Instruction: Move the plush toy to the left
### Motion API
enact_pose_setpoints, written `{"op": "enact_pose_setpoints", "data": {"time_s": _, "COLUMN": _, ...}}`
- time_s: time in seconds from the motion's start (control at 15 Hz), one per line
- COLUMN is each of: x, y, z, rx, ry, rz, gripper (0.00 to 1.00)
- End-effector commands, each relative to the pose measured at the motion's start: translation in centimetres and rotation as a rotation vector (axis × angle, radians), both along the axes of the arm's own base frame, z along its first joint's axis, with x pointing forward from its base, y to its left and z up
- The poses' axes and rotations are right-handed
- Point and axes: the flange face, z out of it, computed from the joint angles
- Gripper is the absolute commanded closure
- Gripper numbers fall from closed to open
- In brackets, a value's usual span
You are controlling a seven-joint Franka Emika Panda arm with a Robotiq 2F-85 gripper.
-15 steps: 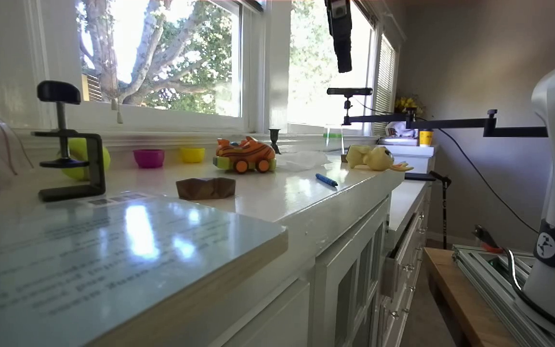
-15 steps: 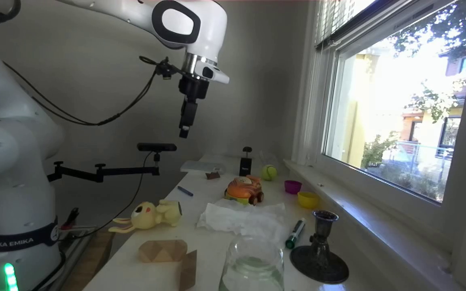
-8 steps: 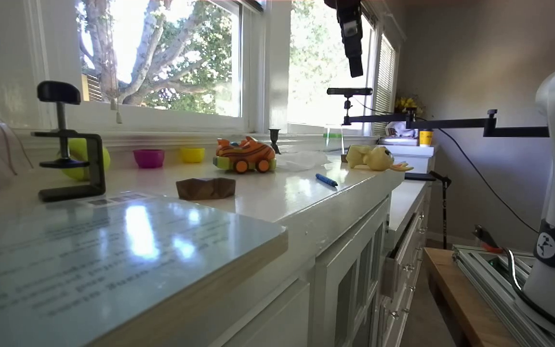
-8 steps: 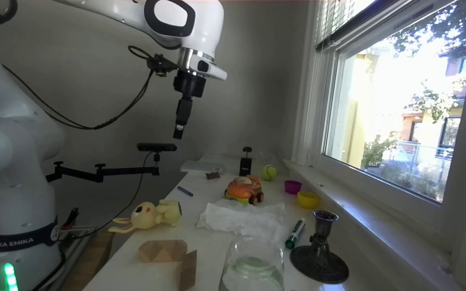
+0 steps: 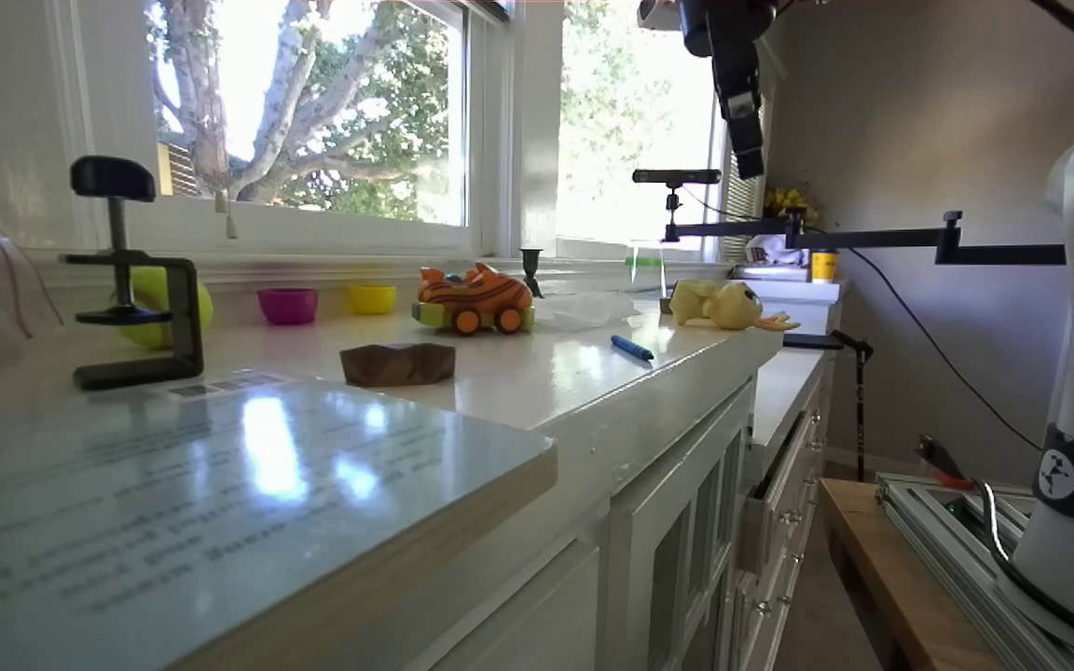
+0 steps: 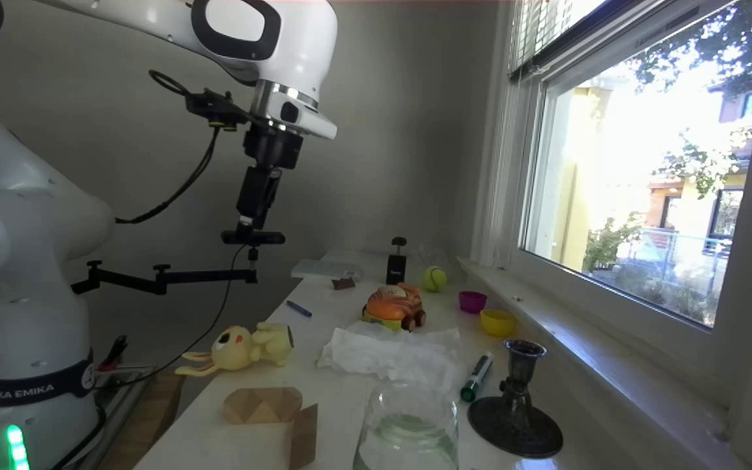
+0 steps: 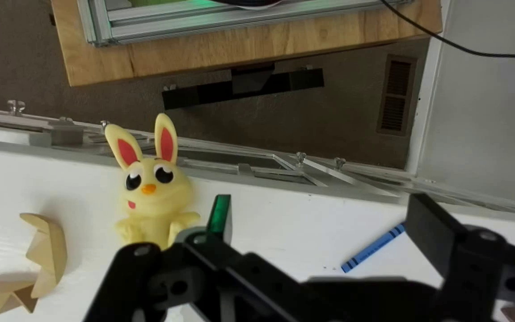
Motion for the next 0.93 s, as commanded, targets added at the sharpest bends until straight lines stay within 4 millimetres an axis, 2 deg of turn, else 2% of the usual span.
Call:
{"op": "enact_pose_setpoints", "data": {"time_s": 0.0, "x": -3.0, "y": -2.2, "z": -1.5, "rx": -0.048, "ry": -0.015, "rz": -0.050, "gripper": 0.00}}
{"op": "enact_pose_setpoints", "data": {"time_s": 0.47, "x": -4.7, "y": -7.1, "z": -4.1, "rx": -0.213, "ry": 0.012, "rz": -0.181, "gripper": 0.00}}
{"op": "enact_pose_setpoints", "data": {"time_s": 0.87, "x": -4.6, "y": -8.4, "z": -5.3, "rx": -0.166, "ry": -0.007, "rz": -0.199, "gripper": 0.00}}
